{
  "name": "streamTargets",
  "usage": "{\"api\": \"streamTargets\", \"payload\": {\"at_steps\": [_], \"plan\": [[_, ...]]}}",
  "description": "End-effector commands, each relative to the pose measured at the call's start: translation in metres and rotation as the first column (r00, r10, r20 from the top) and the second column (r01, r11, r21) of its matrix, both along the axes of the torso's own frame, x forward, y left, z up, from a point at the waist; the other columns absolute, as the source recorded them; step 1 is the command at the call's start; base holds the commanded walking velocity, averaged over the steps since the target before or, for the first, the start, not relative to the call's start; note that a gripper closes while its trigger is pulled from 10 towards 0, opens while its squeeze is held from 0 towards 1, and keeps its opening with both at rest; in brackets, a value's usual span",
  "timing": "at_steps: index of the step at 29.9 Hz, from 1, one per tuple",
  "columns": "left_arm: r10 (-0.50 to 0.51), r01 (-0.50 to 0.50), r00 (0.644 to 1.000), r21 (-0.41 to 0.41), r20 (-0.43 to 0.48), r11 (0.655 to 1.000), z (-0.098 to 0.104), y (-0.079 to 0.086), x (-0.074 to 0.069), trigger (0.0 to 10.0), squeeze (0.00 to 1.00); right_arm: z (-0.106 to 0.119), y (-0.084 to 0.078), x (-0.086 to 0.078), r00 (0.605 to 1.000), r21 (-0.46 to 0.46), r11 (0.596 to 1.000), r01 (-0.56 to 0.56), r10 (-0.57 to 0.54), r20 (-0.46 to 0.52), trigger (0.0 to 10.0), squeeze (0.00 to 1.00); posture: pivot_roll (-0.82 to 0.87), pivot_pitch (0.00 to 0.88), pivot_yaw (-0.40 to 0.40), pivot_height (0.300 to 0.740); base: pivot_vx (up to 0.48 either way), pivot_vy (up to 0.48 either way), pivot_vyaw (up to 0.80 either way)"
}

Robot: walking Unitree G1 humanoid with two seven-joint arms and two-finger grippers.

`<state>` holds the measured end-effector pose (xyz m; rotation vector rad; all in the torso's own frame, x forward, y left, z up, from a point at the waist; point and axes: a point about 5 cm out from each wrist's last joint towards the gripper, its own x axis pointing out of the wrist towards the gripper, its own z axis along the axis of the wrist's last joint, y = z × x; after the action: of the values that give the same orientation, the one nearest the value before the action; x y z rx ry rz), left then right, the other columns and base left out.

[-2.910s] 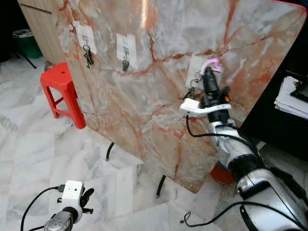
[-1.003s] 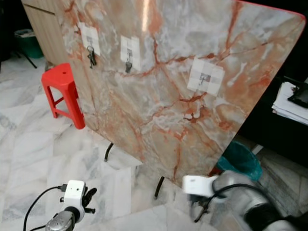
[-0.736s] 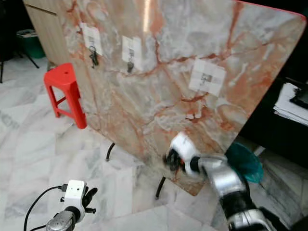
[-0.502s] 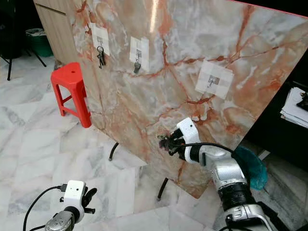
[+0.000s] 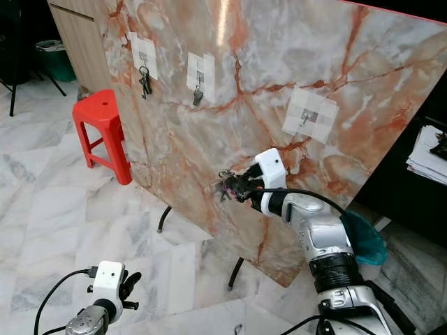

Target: Hang keys on a hook

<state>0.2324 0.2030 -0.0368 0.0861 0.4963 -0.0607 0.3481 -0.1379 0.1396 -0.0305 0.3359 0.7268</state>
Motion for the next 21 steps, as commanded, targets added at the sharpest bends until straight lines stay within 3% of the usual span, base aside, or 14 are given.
{"api": "streamTargets", "payload": {"at_steps": [1,7,11,21], "plan": [[0.004,-0.004,1.000,-0.004,-0.003,1.000,-0.001,-0.001,-0.002,10.0,0.00,0.012,-0.003,0.009,0.998,-0.059,0.998,0.021,-0.017,0.066,10.0,0.00,0.06,0.042,-0.071,0.740,0.000,0.000,0.00],[0.003,-0.003,1.000,-0.004,-0.003,1.000,-0.001,-0.002,-0.002,10.0,0.00,0.024,-0.003,0.022,0.989,-0.051,0.993,0.109,-0.103,0.106,10.0,0.00,0.06,0.045,-0.072,0.740,0.000,0.000,0.00],[0.002,-0.002,1.000,-0.005,-0.004,1.000,-0.001,-0.002,-0.002,10.0,0.00,0.039,-0.014,0.037,0.946,0.025,0.954,0.300,-0.301,0.120,10.0,0.00,0.06,0.047,-0.071,0.740,0.000,0.000,0.00],[0.000,0.000,1.000,-0.005,-0.008,1.000,-0.003,-0.003,-0.003,10.0,0.00,0.048,-0.029,0.042,0.909,0.044,0.921,0.387,-0.389,0.151,10.0,0.00,0.06,0.048,-0.072,0.740,0.000,0.000,0.00]]}}
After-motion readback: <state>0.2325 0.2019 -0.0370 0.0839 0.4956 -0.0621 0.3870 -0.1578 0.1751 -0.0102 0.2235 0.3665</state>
